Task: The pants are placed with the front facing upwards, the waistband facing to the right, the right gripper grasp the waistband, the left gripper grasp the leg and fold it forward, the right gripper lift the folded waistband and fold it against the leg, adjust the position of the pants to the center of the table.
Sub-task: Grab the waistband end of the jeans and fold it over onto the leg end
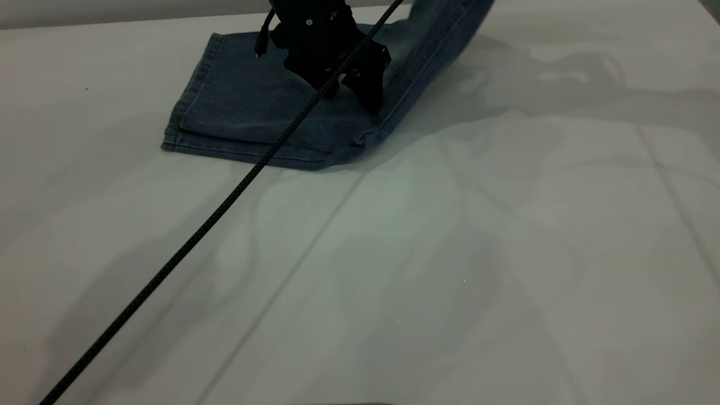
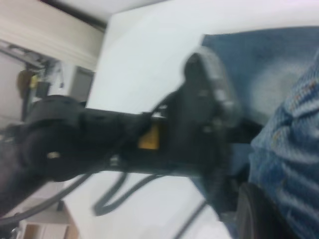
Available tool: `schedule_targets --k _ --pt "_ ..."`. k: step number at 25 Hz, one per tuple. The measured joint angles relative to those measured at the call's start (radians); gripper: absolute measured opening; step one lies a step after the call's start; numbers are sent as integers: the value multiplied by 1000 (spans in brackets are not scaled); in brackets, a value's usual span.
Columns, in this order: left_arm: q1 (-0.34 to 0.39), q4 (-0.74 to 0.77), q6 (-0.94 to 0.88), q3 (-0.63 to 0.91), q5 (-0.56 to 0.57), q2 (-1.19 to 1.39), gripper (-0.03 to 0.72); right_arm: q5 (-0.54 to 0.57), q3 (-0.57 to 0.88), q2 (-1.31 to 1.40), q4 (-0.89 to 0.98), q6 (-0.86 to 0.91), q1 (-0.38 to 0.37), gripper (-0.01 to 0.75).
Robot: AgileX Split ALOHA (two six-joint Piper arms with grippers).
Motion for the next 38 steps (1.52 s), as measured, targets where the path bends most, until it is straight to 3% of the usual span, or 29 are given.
schedule_targets --k 6,16,27,32,38 --pt "-3 4 0 -19 31 0 574 27 0 -10 28 -15 37 74" --pt "37 285 -71 -262 465 -15 573 29 0 -10 41 -25 40 74" --pt "186 294 -93 -267 466 41 572 27 0 -10 47 -29 40 74" --pt "194 287 -98 -269 466 105 572 24 0 -10 48 -42 48 74" --pt "194 284 -99 -274 466 111 572 -23 -38 -10 48 -46 130 74"
